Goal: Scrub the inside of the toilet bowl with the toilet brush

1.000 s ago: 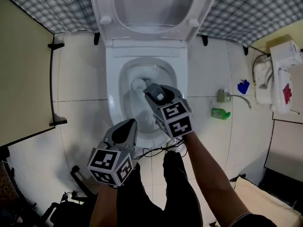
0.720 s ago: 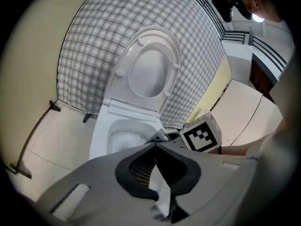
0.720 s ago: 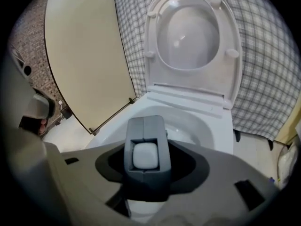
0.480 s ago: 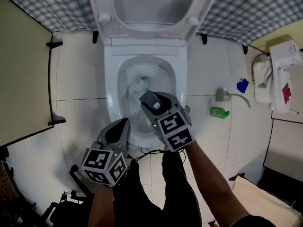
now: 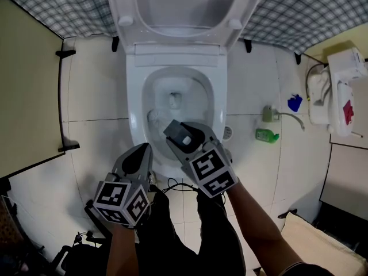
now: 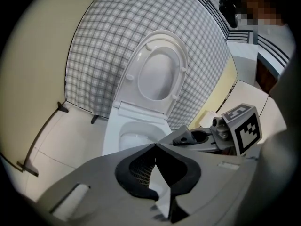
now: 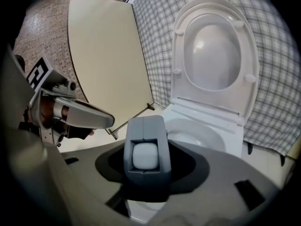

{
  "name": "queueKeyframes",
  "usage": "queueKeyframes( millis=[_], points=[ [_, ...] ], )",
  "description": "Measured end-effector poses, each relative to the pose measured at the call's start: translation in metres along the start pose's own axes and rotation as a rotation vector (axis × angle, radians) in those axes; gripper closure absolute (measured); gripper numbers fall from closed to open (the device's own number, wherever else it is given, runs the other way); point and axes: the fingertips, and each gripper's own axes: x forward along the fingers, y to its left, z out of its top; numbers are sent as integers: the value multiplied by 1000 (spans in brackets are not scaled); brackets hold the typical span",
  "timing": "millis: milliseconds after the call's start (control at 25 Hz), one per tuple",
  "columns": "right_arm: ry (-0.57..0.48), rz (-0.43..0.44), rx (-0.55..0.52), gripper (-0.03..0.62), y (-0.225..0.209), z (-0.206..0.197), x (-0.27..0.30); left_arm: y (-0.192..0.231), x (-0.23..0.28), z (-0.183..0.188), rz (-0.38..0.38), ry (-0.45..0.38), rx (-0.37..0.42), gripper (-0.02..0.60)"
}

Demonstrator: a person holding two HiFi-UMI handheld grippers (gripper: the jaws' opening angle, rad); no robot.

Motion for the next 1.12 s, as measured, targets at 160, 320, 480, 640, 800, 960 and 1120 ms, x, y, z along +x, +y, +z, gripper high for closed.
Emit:
queueKeyframes(
  millis=[160, 320, 480, 640, 800, 960, 1120],
  points=[
    [69, -63, 5, 368, -28, -24, 16, -9, 6, -5, -22, 11, 3, 572],
    [132, -110, 34, 367, -53, -50, 38, -17, 14, -9, -39, 25, 14, 572],
    [118, -93, 50, 367, -51, -44, 30, -17, 16, -14, -36, 42, 24, 572],
    [110, -19, 42, 364, -23, -40, 0, -14, 15, -14, -27, 46, 19, 572],
    [101, 62, 44, 362, 11, -37, -31, -10, 11, -12, -18, 44, 10, 572],
    [134, 148, 25, 362, 44, -34, -52, -11, 11, -11, -22, 41, 13, 572],
    [135, 140, 21, 362, 50, -35, -49, -14, 8, -15, -25, 42, 10, 572]
  ],
)
